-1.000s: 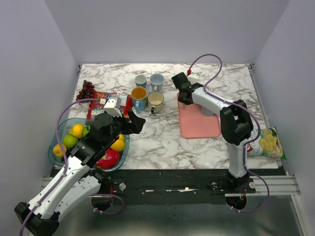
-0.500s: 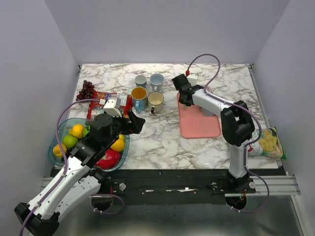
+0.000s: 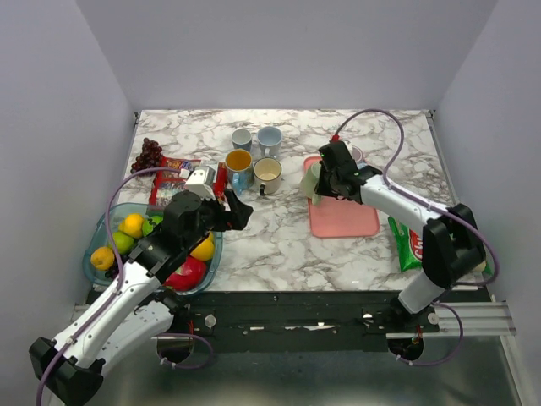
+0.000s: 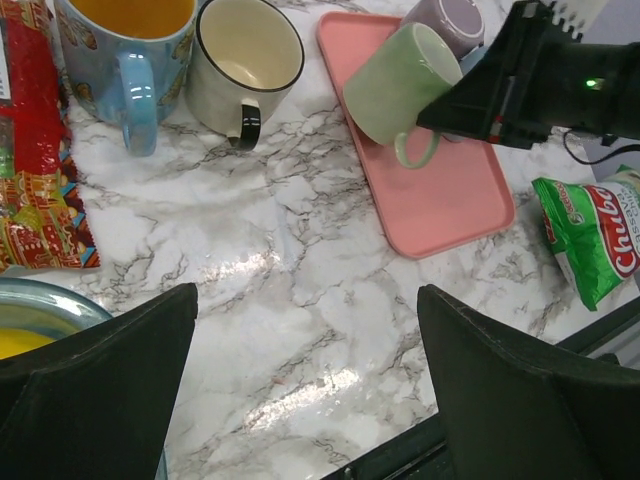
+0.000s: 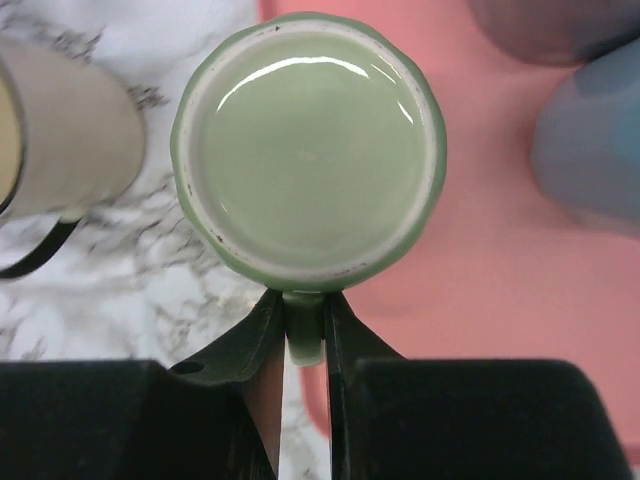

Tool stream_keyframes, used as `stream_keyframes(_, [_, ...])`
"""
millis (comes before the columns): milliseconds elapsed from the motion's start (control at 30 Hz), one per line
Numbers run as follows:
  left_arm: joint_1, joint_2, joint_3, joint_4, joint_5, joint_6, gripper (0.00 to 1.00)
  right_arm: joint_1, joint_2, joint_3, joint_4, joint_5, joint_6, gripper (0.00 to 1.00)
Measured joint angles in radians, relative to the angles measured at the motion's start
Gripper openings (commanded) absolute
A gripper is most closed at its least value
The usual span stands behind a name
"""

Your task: Turn the mug right side up

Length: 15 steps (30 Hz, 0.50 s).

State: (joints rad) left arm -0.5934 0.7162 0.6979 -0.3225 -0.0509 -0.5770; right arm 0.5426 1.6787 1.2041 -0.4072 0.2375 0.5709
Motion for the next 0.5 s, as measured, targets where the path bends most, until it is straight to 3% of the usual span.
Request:
stream_keyframes(267, [0.000,0.107,0.000,0.031,0.097,-0.039,0.99,0.004,-0.261,-0.182,0.103,-0.186,0.068,0.01])
stream_keyframes(500, [-0.002,0.179,-0.003,0.177,0.245,-0.153,0.99,0.004,-0.388,-0.276,0.218,-0.343,0.159,0.01])
